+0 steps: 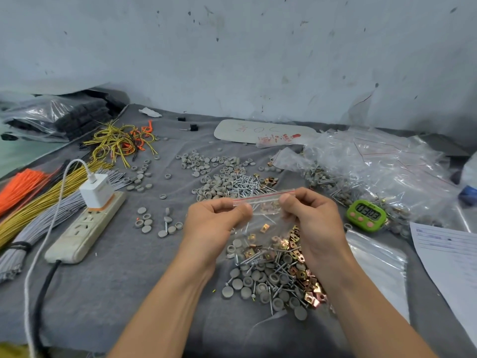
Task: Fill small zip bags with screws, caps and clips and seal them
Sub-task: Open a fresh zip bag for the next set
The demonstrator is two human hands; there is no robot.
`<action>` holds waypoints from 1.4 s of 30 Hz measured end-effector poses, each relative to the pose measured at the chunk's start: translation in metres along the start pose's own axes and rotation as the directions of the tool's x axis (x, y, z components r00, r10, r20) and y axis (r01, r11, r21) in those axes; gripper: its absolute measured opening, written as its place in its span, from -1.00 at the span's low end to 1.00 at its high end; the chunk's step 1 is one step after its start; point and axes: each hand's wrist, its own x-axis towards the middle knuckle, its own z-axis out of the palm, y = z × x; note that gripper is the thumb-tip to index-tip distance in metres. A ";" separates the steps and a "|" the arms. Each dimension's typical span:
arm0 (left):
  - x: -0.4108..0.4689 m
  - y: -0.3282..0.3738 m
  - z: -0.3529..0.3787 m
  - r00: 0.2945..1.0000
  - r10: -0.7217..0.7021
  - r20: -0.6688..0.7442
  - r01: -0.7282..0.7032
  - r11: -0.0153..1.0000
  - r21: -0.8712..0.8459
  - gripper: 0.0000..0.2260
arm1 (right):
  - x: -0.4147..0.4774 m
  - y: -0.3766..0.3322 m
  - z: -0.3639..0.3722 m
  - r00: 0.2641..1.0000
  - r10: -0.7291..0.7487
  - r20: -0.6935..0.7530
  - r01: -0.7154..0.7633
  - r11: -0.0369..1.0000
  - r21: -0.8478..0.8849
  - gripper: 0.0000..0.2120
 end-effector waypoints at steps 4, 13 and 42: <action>0.000 0.000 0.004 1.000 0.001 -0.025 -0.002 1.000 -0.028 -0.95 | -0.002 -0.001 -0.004 0.999 -0.029 0.031 0.032 0.994 -0.103 -0.81; -0.007 0.006 0.027 0.989 0.139 0.046 -0.138 0.990 -0.020 -0.91 | -0.004 -0.002 -0.001 0.993 -0.078 0.091 0.091 0.983 -0.158 -0.86; 0.003 0.007 0.021 0.999 0.029 -0.019 -0.030 0.999 -0.034 -0.95 | -0.007 -0.003 0.005 0.998 -0.044 -0.053 0.039 0.995 -0.091 -0.89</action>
